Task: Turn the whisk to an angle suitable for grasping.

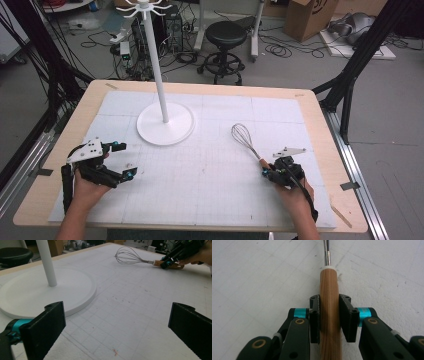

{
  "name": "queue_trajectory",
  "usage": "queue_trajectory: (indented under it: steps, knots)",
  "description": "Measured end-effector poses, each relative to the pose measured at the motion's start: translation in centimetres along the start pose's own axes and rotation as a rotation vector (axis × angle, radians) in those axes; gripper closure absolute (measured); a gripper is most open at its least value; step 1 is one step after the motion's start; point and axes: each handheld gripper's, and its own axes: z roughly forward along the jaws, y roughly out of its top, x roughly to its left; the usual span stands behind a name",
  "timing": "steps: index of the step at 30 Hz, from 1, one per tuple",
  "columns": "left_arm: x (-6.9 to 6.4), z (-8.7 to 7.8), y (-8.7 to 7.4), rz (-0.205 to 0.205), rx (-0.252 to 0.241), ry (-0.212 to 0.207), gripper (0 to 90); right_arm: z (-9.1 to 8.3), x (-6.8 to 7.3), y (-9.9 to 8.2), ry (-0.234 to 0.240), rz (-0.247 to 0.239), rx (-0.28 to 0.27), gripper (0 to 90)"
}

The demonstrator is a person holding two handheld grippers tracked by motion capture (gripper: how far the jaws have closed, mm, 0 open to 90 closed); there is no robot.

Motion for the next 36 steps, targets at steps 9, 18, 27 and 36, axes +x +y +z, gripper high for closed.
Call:
queue_trajectory:
  steps: [9,18,27,36]
  knots:
    - [0.0,0.0,0.0,-0.003,0.000,0.001,1.7,-0.1,0.2,0.1,0.068,-0.069,0.010,73.0]
    - [0.0,0.0,0.0,0.000,0.002,-0.001,1.7,0.7,3.2,1.2,0.218,-0.194,0.022,73.0]
    - [0.0,0.0,0.0,-0.002,0.000,0.000,1.7,1.6,8.3,2.6,0.287,-0.400,0.029,72.8]
    - [0.1,-0.2,0.0,-0.002,-0.001,0.002,1.7,1.0,6.9,2.3,0.286,-0.354,0.004,54.4]
